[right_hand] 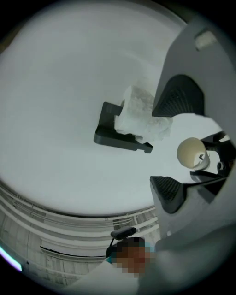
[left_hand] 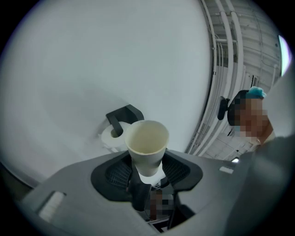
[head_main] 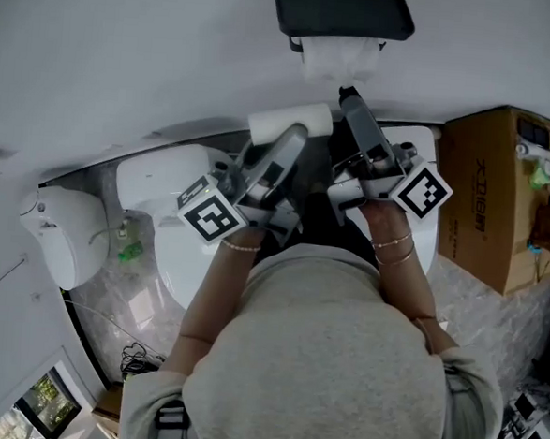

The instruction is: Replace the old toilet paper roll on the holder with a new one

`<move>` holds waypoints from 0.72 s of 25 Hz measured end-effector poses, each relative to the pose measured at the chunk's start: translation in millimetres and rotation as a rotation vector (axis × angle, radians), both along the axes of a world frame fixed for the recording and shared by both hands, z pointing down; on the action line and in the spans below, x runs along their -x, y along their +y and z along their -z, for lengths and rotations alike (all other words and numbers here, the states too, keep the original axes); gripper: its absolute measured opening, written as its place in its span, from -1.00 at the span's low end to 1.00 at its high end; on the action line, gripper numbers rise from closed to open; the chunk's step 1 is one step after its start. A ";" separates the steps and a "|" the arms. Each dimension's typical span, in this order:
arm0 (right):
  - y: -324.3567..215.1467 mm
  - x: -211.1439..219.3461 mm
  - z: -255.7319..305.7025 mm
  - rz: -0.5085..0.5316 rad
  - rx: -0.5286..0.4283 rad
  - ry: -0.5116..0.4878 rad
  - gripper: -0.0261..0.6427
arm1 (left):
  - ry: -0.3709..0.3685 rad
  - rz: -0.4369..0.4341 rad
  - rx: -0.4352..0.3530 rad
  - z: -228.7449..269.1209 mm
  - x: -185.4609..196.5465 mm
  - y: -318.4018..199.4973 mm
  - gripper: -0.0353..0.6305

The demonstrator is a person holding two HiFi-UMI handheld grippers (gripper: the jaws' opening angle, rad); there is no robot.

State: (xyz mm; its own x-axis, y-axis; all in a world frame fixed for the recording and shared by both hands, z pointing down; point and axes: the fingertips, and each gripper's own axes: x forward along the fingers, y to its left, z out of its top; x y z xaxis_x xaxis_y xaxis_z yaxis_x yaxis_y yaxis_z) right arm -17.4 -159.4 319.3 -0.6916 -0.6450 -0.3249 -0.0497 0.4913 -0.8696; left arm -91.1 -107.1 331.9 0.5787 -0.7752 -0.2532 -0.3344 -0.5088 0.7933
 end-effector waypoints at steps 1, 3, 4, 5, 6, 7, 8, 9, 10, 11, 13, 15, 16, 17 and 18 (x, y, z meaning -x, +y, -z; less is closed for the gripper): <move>3.7 -2.6 4.5 -0.008 -0.020 0.010 0.27 | 0.001 -0.013 -0.007 2.4 -2.8 1.2 -0.27; 10.4 -8.3 13.6 -0.019 -0.061 0.024 0.09 | 0.004 -0.038 -0.021 6.8 -9.3 2.0 -0.27; 13.0 -10.5 17.3 -0.021 -0.078 0.025 -0.07 | 0.006 -0.048 -0.027 8.7 -11.8 1.6 -0.27; 15.0 -11.9 20.2 -0.023 -0.090 0.025 -0.22 | 0.010 -0.056 -0.032 10.5 -13.3 0.7 -0.27; 16.6 -12.7 22.5 -0.026 -0.100 0.023 -0.31 | 0.012 -0.063 -0.038 12.3 -14.0 -0.3 -0.27; 18.1 -13.2 24.9 -0.030 -0.109 0.023 -0.40 | 0.014 -0.070 -0.044 14.3 -14.3 -1.2 -0.27; 19.8 -13.6 27.8 -0.033 -0.120 0.022 -0.47 | 0.015 -0.076 -0.050 16.8 -14.4 -1.8 -0.27; 21.8 -13.8 31.7 -0.034 -0.135 0.022 -0.51 | 0.016 -0.081 -0.058 19.9 -14.3 -2.0 -0.27; 23.9 -13.8 36.5 -0.032 -0.152 0.022 -0.55 | 0.016 -0.085 -0.068 23.5 -14.3 -2.3 -0.27; 25.8 -13.6 41.6 -0.026 -0.169 0.019 -0.56 | 0.015 -0.089 -0.078 26.9 -14.5 -3.0 -0.27; 26.6 -14.1 50.3 -0.009 -0.197 0.006 -0.56 | 0.012 -0.096 -0.096 30.9 -16.1 -8.3 -0.27; 22.3 -16.1 55.4 0.001 -0.214 0.000 -0.56 | 0.008 -0.102 -0.109 32.1 -19.2 -18.0 -0.27; 20.1 -16.9 57.5 0.004 -0.221 0.002 -0.56 | 0.008 -0.103 -0.115 33.0 -20.3 -22.5 -0.27; 18.9 -17.2 59.6 0.006 -0.228 0.004 -0.56 | 0.008 -0.103 -0.122 34.5 -20.8 -25.7 -0.27; 18.7 -17.0 61.7 0.008 -0.234 0.007 -0.56 | 0.008 -0.103 -0.130 36.6 -20.9 -27.4 -0.27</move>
State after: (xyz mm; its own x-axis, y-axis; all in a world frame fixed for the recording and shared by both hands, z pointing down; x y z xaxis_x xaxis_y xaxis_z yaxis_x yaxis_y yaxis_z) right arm -0.4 -140.6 257.6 -0.6991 -0.5469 -0.4606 -0.0501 0.6801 -0.7314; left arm -70.2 -134.5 295.3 0.6512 -0.6722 -0.3524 -0.2694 -0.6388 0.7207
